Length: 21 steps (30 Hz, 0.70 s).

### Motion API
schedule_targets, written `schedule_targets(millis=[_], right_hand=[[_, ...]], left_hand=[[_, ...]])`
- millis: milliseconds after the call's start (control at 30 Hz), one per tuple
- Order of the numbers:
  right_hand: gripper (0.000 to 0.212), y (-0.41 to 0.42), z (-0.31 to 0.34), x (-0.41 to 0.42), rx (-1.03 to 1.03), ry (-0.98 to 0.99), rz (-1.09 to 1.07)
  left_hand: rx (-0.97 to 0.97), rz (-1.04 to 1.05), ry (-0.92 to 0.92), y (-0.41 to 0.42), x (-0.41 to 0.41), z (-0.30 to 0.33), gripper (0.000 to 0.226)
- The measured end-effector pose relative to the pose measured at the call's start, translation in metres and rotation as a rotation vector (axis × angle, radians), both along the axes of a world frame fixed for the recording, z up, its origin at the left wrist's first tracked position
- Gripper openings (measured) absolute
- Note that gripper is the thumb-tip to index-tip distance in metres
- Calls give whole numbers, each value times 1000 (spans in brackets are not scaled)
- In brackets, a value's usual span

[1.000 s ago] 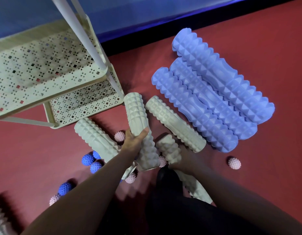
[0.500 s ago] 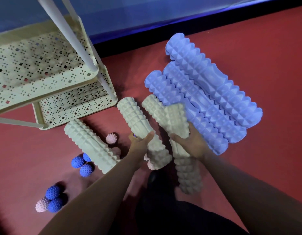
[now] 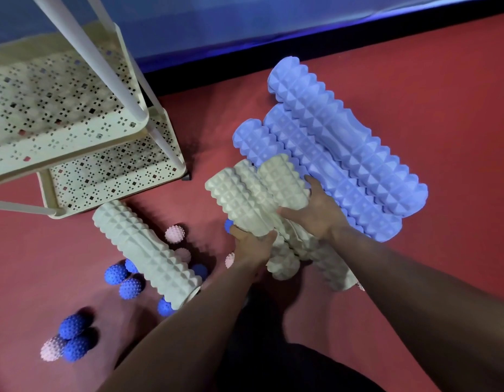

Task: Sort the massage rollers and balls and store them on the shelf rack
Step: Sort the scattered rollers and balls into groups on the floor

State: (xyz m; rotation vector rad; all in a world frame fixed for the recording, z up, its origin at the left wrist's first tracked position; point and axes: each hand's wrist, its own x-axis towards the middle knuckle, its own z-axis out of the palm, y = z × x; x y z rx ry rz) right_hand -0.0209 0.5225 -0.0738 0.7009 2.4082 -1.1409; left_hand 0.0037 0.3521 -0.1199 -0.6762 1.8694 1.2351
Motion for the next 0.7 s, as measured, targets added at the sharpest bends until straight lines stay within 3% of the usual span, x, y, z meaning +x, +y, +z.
schedule_targets(millis=[133, 267, 400, 700], right_hand=[[90, -18, -3, -10, -9, 29, -7], [85, -35, -8, -18, -52, 62, -10], [89, -49, -9, -24, -84, 54, 1], [99, -68, -18, -44, 68, -20, 229]], left_hand=[[-183, -213, 13, -16, 9, 4, 127], [-491, -696, 255, -46, 5, 5, 132], [-637, -1001, 322, -69, -10, 12, 133], [-738, -1037, 326, -88, -18, 9, 88]])
